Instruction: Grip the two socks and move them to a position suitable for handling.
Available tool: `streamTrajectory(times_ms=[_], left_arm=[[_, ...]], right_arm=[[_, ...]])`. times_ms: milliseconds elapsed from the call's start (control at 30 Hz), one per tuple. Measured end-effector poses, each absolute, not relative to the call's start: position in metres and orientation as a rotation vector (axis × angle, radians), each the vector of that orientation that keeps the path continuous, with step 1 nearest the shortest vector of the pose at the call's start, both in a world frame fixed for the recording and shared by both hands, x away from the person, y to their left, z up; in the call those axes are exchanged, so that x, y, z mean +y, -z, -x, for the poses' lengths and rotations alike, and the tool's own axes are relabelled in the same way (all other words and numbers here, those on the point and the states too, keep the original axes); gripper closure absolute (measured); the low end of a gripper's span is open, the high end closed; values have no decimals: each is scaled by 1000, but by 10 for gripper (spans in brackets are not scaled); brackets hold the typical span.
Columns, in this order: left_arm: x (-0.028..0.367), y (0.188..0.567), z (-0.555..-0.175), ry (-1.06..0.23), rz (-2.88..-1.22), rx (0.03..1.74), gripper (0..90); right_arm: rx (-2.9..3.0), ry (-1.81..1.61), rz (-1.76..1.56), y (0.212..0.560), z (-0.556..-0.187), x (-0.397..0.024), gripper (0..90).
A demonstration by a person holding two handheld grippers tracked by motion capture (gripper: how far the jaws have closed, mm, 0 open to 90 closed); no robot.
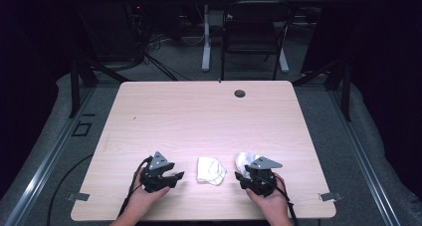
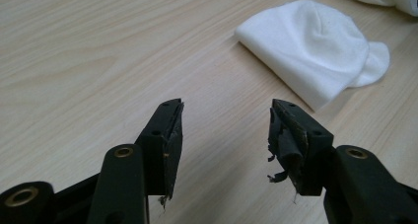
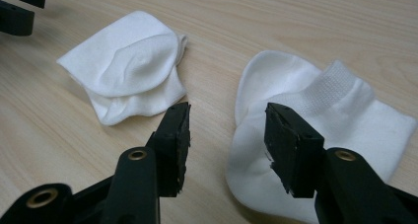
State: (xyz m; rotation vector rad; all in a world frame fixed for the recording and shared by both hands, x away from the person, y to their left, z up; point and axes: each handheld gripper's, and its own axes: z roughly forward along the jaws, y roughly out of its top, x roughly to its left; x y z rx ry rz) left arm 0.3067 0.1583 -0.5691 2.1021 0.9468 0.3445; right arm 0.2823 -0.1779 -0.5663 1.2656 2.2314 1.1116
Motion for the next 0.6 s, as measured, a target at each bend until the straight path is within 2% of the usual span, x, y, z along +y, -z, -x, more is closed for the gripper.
streamTrajectory(times_ms=[400,600], left_arm=[[121,559,-319,-313,-2056,907,628],[104,560,-320,-297,-2083,881,787]], right_arm=[[2233,-1126,-1272,567,-283,-178,524],[2223,-1138,-1280,567,-284,-180,524]])
